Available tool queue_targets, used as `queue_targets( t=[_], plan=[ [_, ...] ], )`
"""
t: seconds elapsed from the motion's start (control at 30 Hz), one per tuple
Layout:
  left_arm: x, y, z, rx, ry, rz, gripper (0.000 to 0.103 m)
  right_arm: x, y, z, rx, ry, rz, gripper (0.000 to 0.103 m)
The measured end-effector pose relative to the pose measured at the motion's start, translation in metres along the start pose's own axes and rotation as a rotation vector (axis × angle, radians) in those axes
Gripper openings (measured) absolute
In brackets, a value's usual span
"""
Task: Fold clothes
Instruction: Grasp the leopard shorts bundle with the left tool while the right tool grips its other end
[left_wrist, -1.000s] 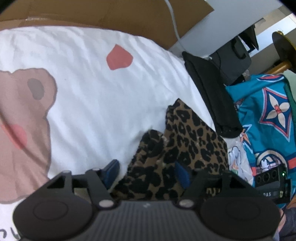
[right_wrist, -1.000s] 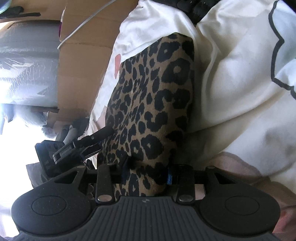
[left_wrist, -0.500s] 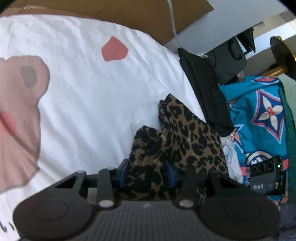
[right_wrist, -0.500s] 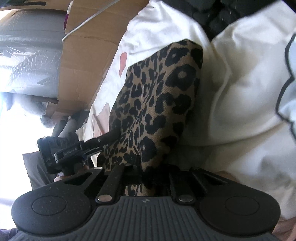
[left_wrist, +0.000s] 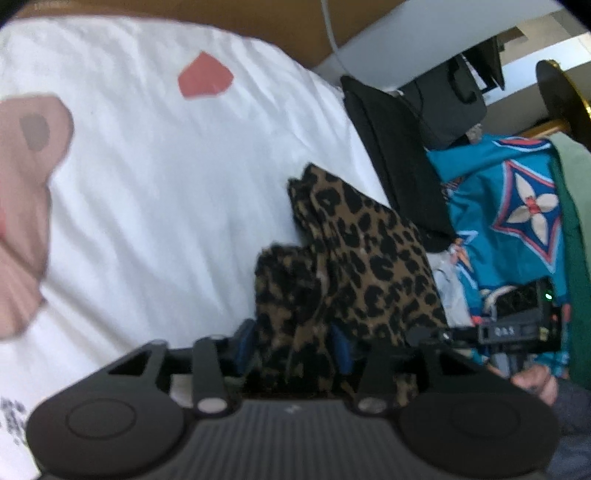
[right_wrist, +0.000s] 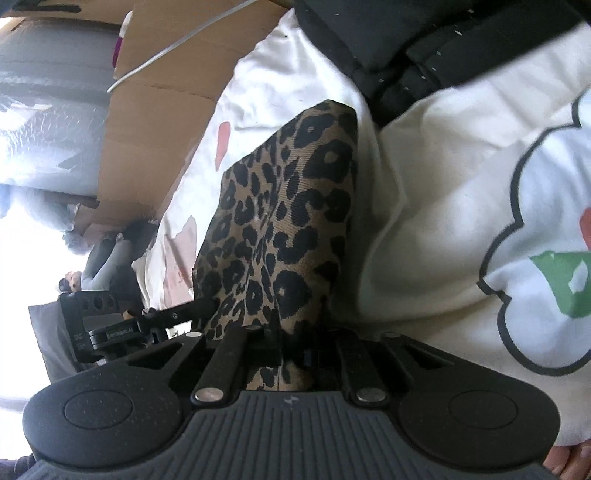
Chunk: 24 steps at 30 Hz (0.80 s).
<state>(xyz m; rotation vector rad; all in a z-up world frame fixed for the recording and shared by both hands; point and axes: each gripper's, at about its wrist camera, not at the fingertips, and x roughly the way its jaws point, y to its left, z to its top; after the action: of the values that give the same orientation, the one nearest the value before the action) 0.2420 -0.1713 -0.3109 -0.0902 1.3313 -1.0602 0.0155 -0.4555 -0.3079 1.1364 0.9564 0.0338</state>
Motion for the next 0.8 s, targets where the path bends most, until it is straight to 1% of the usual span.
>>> queue_targets(
  t=[0.03, 0.07, 0.27, 0.37, 0.43, 0.47, 0.5, 0.53, 0.57, 0.6, 0.63, 0.67, 0.7, 0.73, 0.8],
  plan=[
    [0.001, -0.001, 0.002, 0.006, -0.001, -0.001, 0.069, 0.001, -0.001, -0.001, 0.009, -0.004, 0.002, 0.023],
    [0.003, -0.001, 0.002, 0.003, 0.002, -0.01, 0.071, 0.002, -0.001, -0.003, 0.018, -0.007, 0.005, 0.023],
    [0.018, -0.002, 0.01, -0.024, 0.013, -0.032, 0.077, 0.007, -0.003, -0.007, 0.039, -0.017, 0.018, 0.023],
    [0.024, -0.008, 0.009, -0.002, 0.027, -0.042, 0.083, 0.009, -0.003, -0.008, 0.044, -0.022, 0.022, 0.023],
    [0.028, -0.011, 0.009, 0.011, 0.041, -0.053, 0.083, 0.01, -0.003, -0.009, 0.049, -0.026, 0.024, 0.023],
    [0.03, -0.013, 0.008, 0.01, 0.049, -0.063, 0.082, 0.01, -0.002, -0.009, 0.051, -0.029, 0.026, 0.023],
    [0.031, -0.014, 0.008, 0.012, 0.053, -0.063, 0.075, 0.011, -0.002, -0.01, 0.053, -0.032, 0.026, 0.023],
    [0.032, -0.016, 0.008, 0.017, 0.057, -0.051, 0.071, 0.011, -0.001, -0.01, 0.054, -0.035, 0.026, 0.023],
    [0.033, -0.017, 0.008, 0.023, 0.061, -0.037, 0.061, 0.011, -0.001, -0.01, 0.055, -0.039, 0.025, 0.023],
    [0.033, -0.014, 0.01, 0.001, 0.066, -0.042, 0.051, 0.01, -0.001, -0.011, 0.062, -0.046, 0.027, 0.024],
    [0.033, -0.01, 0.012, -0.025, 0.07, -0.049, 0.046, 0.009, -0.001, -0.011, 0.069, -0.054, 0.028, 0.026],
    [0.032, -0.006, 0.014, -0.051, 0.074, -0.057, 0.036, 0.006, -0.001, -0.011, 0.078, -0.07, 0.033, 0.028],
    [0.031, -0.003, 0.015, -0.073, 0.074, -0.076, 0.032, 0.003, -0.003, -0.011, 0.088, -0.086, 0.041, 0.032],
    [0.029, -0.003, 0.016, -0.074, 0.071, -0.087, 0.031, -0.001, -0.005, -0.011, 0.098, -0.1, 0.048, 0.033],
    [0.027, -0.008, 0.015, -0.048, 0.068, -0.084, 0.031, -0.003, -0.008, -0.012, 0.125, -0.117, 0.062, 0.034]
  ],
)
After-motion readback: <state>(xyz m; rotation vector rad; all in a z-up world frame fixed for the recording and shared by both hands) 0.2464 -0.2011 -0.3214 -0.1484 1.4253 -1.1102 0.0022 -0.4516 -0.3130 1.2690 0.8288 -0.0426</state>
